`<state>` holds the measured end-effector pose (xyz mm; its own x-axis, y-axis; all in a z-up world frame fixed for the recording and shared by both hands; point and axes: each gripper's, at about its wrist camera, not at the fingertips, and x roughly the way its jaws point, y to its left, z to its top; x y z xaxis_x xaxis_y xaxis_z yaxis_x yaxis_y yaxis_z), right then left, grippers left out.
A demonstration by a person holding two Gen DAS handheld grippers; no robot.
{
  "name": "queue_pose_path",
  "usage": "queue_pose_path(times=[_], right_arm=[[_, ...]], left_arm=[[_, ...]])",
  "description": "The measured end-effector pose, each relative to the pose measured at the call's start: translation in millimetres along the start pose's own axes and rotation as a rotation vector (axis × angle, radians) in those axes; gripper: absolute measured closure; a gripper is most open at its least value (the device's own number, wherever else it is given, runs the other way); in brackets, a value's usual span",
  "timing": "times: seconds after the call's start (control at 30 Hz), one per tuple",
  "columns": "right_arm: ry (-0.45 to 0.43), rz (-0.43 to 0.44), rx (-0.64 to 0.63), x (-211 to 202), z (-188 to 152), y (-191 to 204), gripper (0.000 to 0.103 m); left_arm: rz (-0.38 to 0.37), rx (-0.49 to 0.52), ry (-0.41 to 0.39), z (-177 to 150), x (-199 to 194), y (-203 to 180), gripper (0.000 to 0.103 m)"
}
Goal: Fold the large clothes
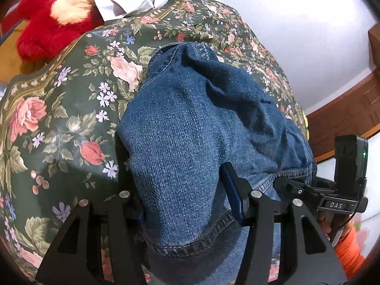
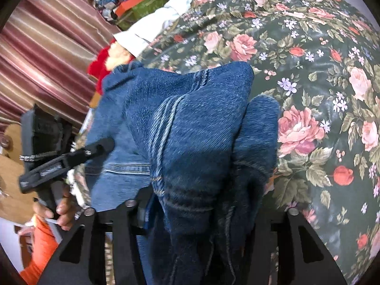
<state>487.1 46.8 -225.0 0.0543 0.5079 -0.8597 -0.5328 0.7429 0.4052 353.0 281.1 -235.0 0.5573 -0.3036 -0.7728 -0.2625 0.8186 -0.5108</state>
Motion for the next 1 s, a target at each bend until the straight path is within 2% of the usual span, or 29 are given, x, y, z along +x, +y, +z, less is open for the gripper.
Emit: queue_pose_path(times=[0.07,0.13,0.2,0.3,0.43,0.5,0.57,0.7,0.8,0.93,1.0], right_arm=[[0.005,-0.013,-0.007,1.8,-2.0,-2.8,0.044],[0.011,-0.030,0.001,-1.3,-3.8,-6.1,0.034],[0.023,-0.040,0.002,-8.2,-6.9,-8.8,0.029],[0.028,-0.050,-0.004,-24.5,-10.5,-9.3,0.029],[-0.053,-0.171,-0.082,-61.3,-18.5,-0.1,0.029],[-0.103,-0.220,-0.119,-77.4,-21.8,7.2,0.029],[-0.165,-0.256,-0.177,-96.0,-29.6,17.8,0.029],[-0.241,-0.262,-0.285,-110.7,-45.6,43.1,0.028],[-0.213,-0.270,-0.319,-97.1,-53.2,50.4,0.028],[-0.075,-0.305,-0.308,-54.1,-67.4,37.1,0.028],[-0.036,-0.298,-0.296,-42.4,-75.9,27.1,0.028]], left_arm=[[0.011,0.008,-0.001,-0.8,-0.4,-1.0,0.048],[0.037,0.019,-0.006,-2.7,-3.4,-4.9,0.048],[0.069,0.039,-0.013,-6.1,-8.7,-10.5,0.048],[0.142,0.093,-0.032,-12.3,-21.7,-21.4,0.048],[0.281,0.209,-0.088,-22.2,-44.9,-40.7,0.048],[0.318,0.276,-0.137,-28.8,-61.3,-54.8,0.048],[0.321,0.322,-0.167,-33.4,-72.5,-67.0,0.048],[0.266,0.373,-0.179,-44.5,-82.2,-89.3,0.047],[0.249,0.360,-0.149,-53.3,-67.3,-94.0,0.043],[0.279,0.347,-0.048,-72.3,-30.2,-86.7,0.043],[0.308,0.384,-0.060,-83.6,-25.6,-85.6,0.043]])
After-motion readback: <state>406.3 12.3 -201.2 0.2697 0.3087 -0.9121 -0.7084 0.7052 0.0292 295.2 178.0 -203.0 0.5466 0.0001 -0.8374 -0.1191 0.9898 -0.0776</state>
